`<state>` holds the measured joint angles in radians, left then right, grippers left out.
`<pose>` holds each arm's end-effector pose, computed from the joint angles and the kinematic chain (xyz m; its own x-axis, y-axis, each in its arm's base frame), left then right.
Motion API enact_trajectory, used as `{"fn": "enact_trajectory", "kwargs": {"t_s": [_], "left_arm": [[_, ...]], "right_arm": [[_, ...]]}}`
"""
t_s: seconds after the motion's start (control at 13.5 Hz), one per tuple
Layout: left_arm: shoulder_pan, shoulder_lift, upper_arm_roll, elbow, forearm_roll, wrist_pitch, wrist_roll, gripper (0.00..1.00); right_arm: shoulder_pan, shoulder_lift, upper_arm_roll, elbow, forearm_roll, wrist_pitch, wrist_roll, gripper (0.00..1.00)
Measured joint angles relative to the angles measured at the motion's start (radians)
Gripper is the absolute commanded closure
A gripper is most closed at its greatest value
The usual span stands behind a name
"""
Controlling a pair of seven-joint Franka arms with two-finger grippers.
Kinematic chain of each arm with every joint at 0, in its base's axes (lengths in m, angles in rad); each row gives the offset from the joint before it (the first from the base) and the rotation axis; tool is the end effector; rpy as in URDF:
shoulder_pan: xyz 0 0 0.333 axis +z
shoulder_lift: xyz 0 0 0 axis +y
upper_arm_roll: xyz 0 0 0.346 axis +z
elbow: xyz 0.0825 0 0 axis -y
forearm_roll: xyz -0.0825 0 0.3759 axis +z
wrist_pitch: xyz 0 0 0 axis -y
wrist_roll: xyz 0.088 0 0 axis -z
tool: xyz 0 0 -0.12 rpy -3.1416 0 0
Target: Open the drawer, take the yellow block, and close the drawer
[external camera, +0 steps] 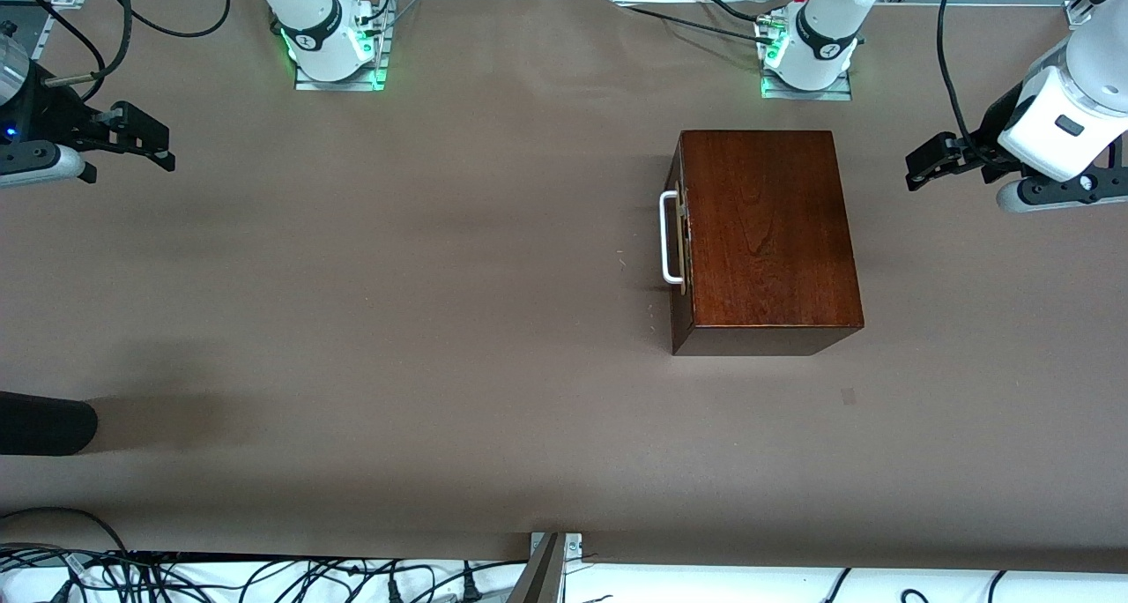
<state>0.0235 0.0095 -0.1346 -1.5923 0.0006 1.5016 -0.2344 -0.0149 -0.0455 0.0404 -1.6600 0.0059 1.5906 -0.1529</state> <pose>0.5363 -0.0594 0.6209 0.9876 0.1235 -0.0974 0.1218 -0.9923 -0.0225 0.5307 0.0148 0.6263 0.9839 0.1772 -0.0230 0.1771 -0.9842 -0.0076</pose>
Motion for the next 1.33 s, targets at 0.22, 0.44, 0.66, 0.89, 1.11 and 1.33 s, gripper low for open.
{"fn": "enact_trajectory", "kwargs": {"t_s": [0.22,0.44,0.66,0.89,1.11,1.33], "left_arm": [[-0.001,-0.014,-0.010,-0.001,0.000,-0.001,0.000,0.00],[-0.001,-0.017,-0.011,0.000,0.000,-0.001,0.000,0.00],[-0.001,-0.017,-0.011,0.000,0.000,-0.001,0.000,0.00],[-0.001,-0.017,-0.011,0.000,0.000,-0.001,0.000,0.00],[-0.004,-0.017,-0.015,0.000,0.000,-0.001,0.000,0.00],[-0.009,-0.017,-0.023,0.000,0.000,-0.001,0.000,0.00]], "right_arm": [[0.000,0.000,0.000,0.000,0.000,0.000,0.000,0.00],[0.000,0.000,0.000,0.000,0.000,0.000,0.000,0.00],[0.000,0.000,0.000,0.000,0.000,0.000,0.000,0.00],[0.000,0.000,0.000,0.000,0.000,0.000,0.000,0.00],[0.000,0.000,0.000,0.000,0.000,0.000,0.000,0.00],[0.000,0.001,0.003,0.000,0.000,0.000,0.000,0.00]]}}
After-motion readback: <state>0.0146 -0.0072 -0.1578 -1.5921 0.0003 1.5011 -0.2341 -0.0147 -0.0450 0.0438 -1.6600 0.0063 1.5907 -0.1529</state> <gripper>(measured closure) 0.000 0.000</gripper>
